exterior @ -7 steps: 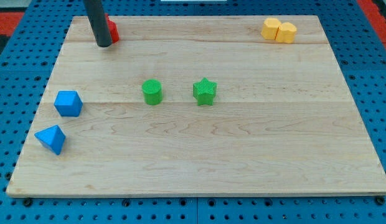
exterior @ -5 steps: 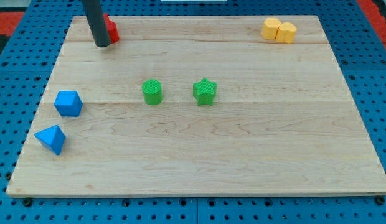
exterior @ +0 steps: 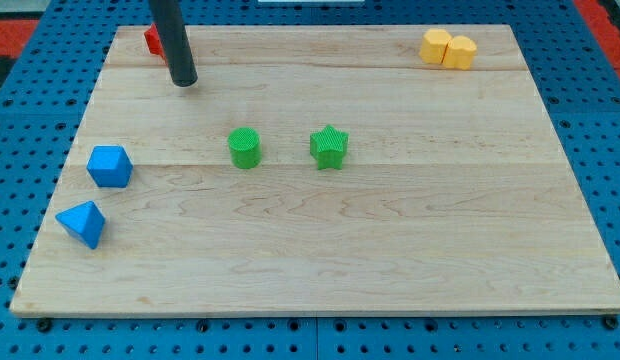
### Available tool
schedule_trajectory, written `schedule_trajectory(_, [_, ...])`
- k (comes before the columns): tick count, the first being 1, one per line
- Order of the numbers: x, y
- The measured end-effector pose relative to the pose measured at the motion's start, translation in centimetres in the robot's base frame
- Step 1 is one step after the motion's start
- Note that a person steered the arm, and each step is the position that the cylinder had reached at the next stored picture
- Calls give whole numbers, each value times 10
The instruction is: Point at the green star
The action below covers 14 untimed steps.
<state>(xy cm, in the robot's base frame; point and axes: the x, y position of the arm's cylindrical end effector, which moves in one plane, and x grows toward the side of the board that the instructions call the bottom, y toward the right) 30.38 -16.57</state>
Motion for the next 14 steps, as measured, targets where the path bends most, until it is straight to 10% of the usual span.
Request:
schedule_trajectory(7, [78,66])
schedule_trajectory(11, [61,308])
schedule_trajectory(14, [84,256])
